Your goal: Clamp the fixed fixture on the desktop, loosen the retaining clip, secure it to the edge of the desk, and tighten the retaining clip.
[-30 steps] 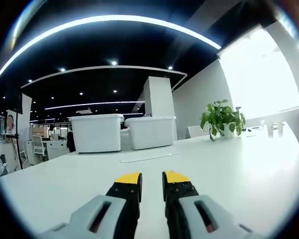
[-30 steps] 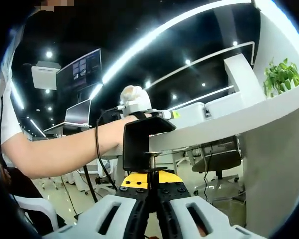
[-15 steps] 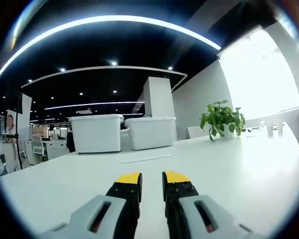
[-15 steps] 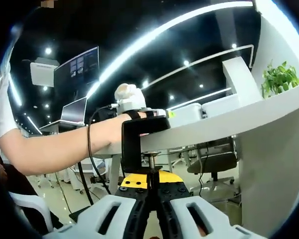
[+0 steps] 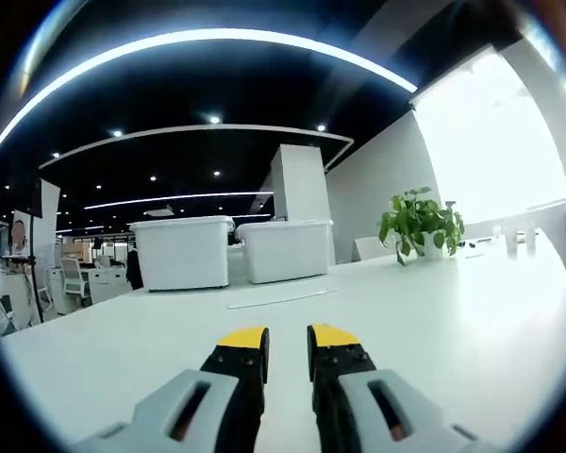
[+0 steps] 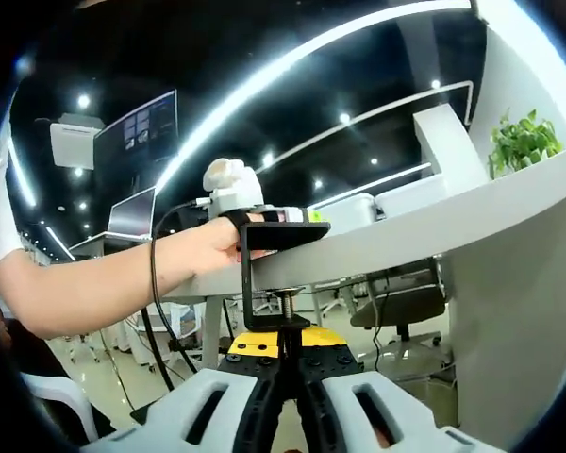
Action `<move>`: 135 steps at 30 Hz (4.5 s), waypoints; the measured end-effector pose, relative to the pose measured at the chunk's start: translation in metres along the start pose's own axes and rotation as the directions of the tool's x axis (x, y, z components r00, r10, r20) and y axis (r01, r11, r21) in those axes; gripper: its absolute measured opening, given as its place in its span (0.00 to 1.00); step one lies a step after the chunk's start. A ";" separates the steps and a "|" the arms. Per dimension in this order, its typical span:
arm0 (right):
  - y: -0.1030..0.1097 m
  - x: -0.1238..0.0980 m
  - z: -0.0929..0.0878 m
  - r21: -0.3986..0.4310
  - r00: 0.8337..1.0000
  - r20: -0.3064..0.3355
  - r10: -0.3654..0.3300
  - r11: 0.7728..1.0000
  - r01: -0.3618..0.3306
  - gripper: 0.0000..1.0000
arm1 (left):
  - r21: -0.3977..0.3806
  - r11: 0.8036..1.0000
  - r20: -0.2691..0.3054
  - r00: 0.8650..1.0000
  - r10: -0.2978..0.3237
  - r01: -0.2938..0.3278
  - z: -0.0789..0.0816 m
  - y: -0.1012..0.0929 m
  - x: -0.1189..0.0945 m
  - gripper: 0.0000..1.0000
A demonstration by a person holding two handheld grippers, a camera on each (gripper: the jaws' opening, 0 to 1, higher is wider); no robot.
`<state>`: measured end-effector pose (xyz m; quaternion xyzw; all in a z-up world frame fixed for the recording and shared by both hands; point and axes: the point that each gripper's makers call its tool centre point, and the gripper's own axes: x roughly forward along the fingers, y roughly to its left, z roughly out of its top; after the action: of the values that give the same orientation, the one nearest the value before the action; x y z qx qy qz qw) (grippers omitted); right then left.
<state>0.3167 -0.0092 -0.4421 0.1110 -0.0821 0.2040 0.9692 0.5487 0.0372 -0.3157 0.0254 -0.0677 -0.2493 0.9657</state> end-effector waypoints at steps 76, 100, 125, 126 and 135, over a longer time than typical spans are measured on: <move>-0.029 0.018 -0.006 -0.028 0.999 -0.020 -0.043 0.999 0.042 0.04 | 0.000 1.000 0.006 1.000 -0.011 0.011 0.001 -0.002 0.000 0.16; -0.029 0.013 -0.007 -0.023 0.999 -0.004 -0.037 0.999 0.037 0.09 | -0.044 0.985 0.070 0.984 -0.165 0.169 0.016 -0.034 -0.007 0.17; -0.018 0.011 -0.007 -0.102 0.999 -0.001 -0.038 0.994 0.038 0.22 | -0.117 0.865 0.129 0.871 -0.475 0.489 0.039 -0.110 -0.102 0.17; -0.018 0.010 -0.006 -0.104 0.999 0.000 -0.040 0.994 0.040 0.22 | -0.102 0.861 0.126 0.865 -0.485 0.498 0.039 -0.114 -0.109 0.17; -0.019 0.007 -0.004 -0.103 0.999 0.009 -0.049 0.993 0.050 0.22 | -0.026 0.809 0.103 0.807 -0.582 0.587 0.030 -0.158 -0.163 0.17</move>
<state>0.3315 -0.0229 -0.4479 0.0632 -0.0929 0.1749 0.9781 0.3280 -0.0222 -0.3187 0.0063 -0.0928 -0.5369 0.8385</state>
